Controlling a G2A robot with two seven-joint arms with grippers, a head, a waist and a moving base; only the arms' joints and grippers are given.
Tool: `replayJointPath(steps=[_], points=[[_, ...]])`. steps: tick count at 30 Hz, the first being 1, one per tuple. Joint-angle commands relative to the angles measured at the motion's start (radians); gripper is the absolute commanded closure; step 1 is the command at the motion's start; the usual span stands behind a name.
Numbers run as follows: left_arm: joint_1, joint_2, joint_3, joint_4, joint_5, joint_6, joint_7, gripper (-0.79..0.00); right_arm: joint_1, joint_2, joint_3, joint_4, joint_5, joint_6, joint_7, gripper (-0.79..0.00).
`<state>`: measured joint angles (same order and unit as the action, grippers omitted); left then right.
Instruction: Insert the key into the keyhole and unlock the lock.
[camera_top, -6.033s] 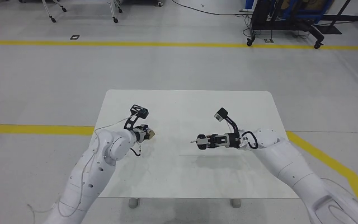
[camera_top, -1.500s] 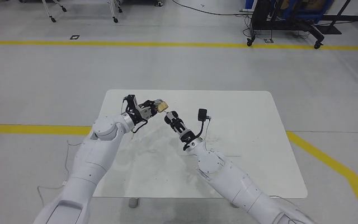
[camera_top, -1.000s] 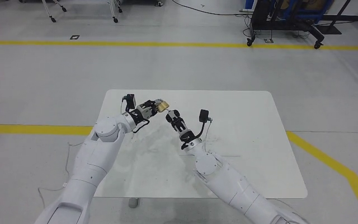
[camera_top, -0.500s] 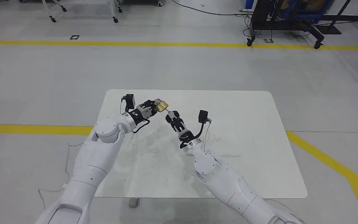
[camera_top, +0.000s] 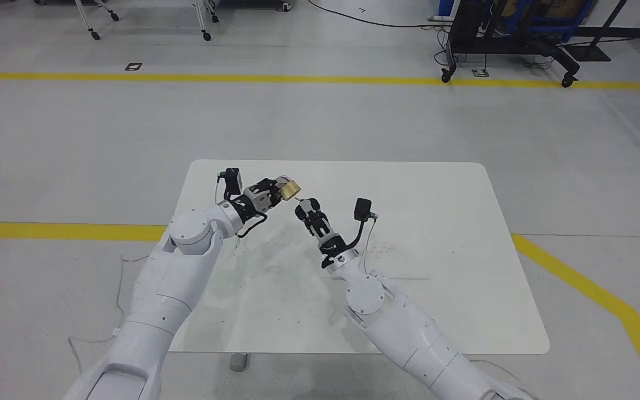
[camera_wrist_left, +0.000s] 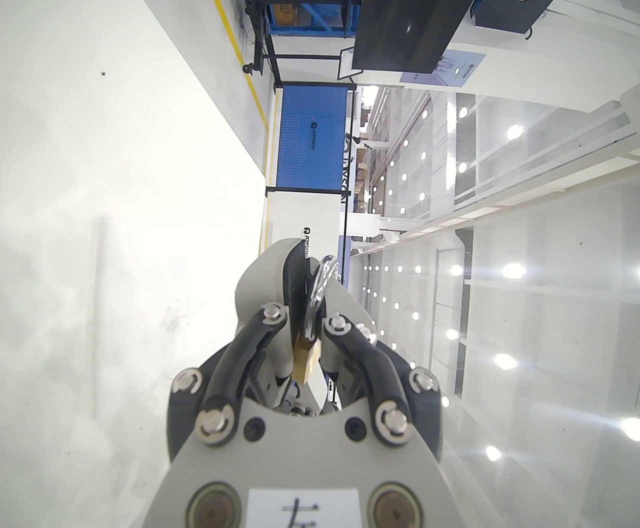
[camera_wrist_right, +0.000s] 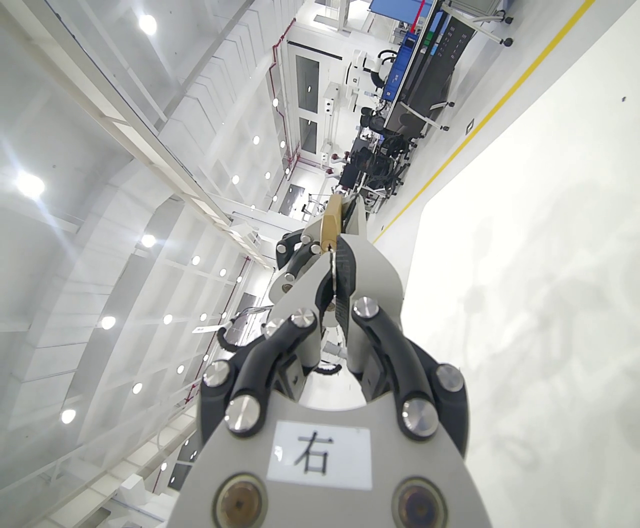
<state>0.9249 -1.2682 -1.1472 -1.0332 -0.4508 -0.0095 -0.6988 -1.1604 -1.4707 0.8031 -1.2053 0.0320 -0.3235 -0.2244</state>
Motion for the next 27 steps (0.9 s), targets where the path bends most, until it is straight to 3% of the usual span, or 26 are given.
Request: replayJointPath(steps=[1,16,27], points=[[0.001,0.000,-0.001,-0.001,0.001,0.000,0.001,0.000,-0.005,-0.001,0.005,-0.005,-0.007,-0.001,0.001,0.000],[0.001,-0.004,0.006,-0.005,0.010,-0.002,-0.008,0.000,-0.013,-0.019,0.033,-0.007,-0.024,0.025,0.025,0.000],[-0.001,-0.008,0.007,0.001,0.001,0.008,-0.013,0.000,-0.020,-0.037,0.041,-0.003,-0.073,0.024,-0.029,0.000]])
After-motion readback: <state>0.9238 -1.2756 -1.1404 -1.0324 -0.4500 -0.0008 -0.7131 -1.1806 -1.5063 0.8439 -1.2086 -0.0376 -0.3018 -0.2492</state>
